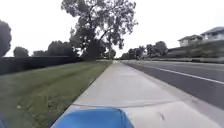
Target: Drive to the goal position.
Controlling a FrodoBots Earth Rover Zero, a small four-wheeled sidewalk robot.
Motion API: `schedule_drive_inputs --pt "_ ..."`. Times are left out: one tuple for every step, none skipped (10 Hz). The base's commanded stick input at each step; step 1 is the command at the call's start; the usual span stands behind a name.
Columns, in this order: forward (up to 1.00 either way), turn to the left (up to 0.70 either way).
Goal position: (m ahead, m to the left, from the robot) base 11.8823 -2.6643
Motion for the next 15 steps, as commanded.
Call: schedule_drive_inputs --pt "1.0 0.0" --pt "1.0 0.0" --pt "1.0 0.0" --pt "1.0 0.0" --pt "1.0 0.0" --pt "1.0 0.0" --pt "1.0 0.0" --pt "1.0 0.0" --pt "1.0 0.0" --pt "1.0 0.0" --pt "1.0 0.0" --pt "1.0 0.0" --pt "1.0 0.0" --pt "1.0 0.0" --pt "1.0 0.0"
